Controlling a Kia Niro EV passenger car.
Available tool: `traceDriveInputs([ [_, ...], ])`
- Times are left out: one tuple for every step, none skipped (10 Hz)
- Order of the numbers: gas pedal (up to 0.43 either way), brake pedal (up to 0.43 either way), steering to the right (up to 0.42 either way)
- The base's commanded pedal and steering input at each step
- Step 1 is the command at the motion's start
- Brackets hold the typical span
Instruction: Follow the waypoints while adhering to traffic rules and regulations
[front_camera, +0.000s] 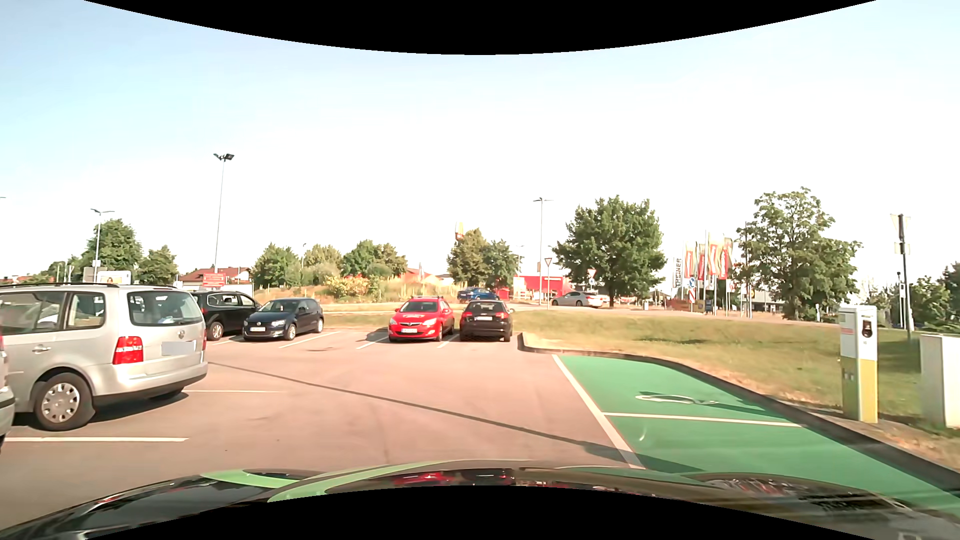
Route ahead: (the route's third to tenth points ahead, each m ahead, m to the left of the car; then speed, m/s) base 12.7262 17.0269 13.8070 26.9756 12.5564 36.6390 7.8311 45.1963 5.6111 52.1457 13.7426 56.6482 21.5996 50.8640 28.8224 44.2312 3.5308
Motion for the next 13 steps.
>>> traceDriveInputs([
  [0.000, 0.000, -0.004],
  [0.000, 0.000, -0.004],
  [0.000, 0.006, -0.002],
  [0.000, 0.055, -0.001],
  [0.000, 0.085, -0.001],
  [0.000, 0.110, -0.001],
  [0.000, 0.128, -0.001],
  [0.000, 0.140, -0.006],
  [0.000, 0.152, -0.017],
  [0.000, 0.152, -0.029],
  [0.000, 0.146, -0.041],
  [0.000, 0.140, -0.066],
  [0.000, 0.140, -0.100],
])
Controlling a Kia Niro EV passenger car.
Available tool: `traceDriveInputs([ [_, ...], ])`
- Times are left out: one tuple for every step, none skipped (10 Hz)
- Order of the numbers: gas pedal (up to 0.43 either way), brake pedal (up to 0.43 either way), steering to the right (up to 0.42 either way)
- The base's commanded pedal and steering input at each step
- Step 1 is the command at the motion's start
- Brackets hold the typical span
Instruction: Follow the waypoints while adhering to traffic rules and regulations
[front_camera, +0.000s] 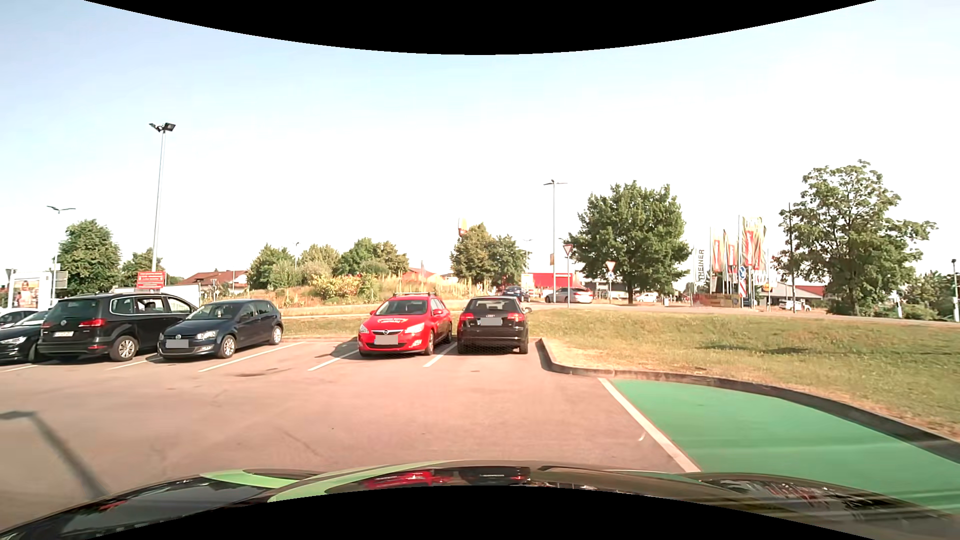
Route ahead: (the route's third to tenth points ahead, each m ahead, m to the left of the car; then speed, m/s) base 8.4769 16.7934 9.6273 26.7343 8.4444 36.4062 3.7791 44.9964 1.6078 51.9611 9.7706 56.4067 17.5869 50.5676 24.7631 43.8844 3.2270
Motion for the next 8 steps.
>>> traceDriveInputs([
  [0.000, 0.134, -0.140],
  [0.000, 0.116, -0.172],
  [0.000, 0.073, -0.221],
  [0.000, 0.000, -0.264],
  [0.000, 0.000, -0.303],
  [0.000, 0.000, -0.329],
  [0.000, 0.000, -0.359],
  [0.000, 0.000, -0.399],
])
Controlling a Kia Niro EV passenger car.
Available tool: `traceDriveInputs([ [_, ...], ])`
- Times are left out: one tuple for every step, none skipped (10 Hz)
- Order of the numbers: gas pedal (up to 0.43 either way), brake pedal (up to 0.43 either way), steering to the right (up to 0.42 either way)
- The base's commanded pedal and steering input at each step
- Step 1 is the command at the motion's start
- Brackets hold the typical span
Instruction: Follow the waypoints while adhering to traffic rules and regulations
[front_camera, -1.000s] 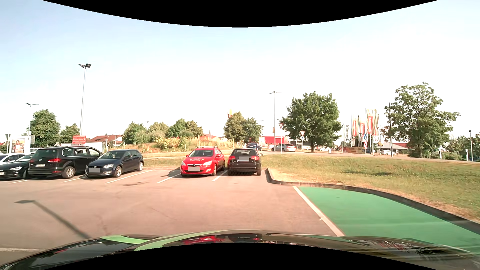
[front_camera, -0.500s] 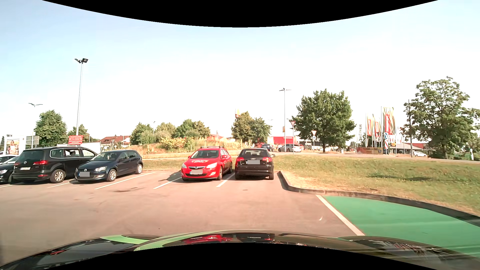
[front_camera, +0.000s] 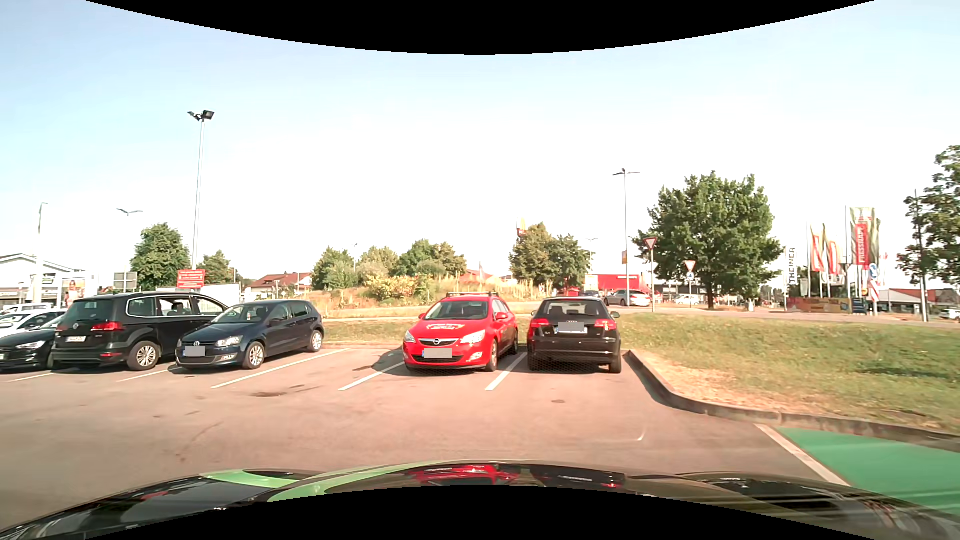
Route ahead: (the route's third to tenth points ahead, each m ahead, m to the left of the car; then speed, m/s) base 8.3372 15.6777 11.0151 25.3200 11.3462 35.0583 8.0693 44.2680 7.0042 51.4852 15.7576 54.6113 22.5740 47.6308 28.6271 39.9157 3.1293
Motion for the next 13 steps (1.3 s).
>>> traceDriveInputs([
  [0.000, 0.000, -0.435],
  [0.000, 0.000, -0.478],
  [0.000, 0.000, -0.517],
  [0.000, 0.000, -0.563],
  [0.000, 0.000, -0.600],
  [0.008, 0.000, -0.631],
  [0.020, 0.000, -0.667],
  [0.020, 0.000, -0.694],
  [0.020, 0.000, -0.715],
  [0.039, 0.000, -0.732],
  [0.047, 0.000, -0.744],
  [0.059, 0.000, -0.747],
  [0.067, 0.000, -0.746],
])
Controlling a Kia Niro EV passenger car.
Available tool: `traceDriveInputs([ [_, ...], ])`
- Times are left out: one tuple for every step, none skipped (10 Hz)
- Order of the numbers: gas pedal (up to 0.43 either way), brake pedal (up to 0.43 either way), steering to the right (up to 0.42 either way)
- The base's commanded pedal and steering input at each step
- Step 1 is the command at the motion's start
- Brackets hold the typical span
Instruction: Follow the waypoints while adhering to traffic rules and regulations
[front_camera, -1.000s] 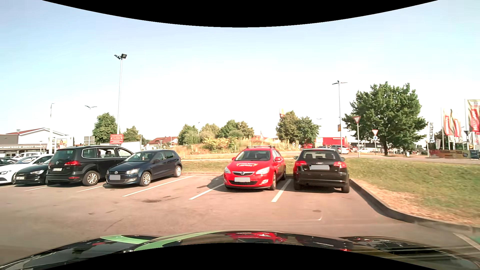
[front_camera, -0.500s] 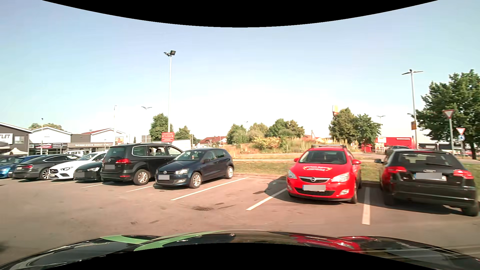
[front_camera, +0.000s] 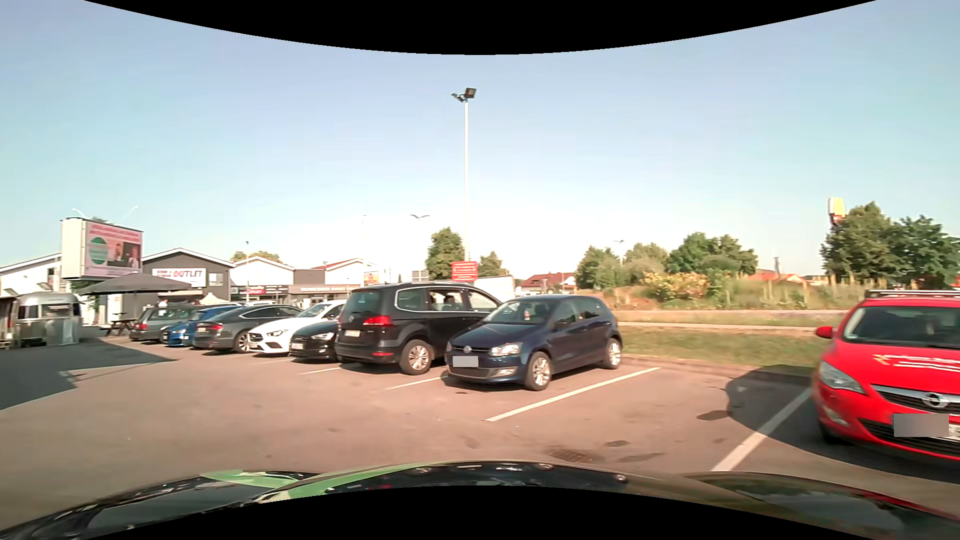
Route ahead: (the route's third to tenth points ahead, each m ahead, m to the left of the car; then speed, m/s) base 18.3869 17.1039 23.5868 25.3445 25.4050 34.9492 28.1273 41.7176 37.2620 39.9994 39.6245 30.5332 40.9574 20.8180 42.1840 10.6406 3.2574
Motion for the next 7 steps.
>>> traceDriveInputs([
  [0.067, 0.000, -0.734],
  [0.067, 0.000, -0.721],
  [0.067, 0.000, -0.712],
  [0.067, 0.000, -0.696],
  [0.067, 0.000, -0.678],
  [0.087, 0.000, -0.661],
  [0.087, 0.000, -0.634],
])
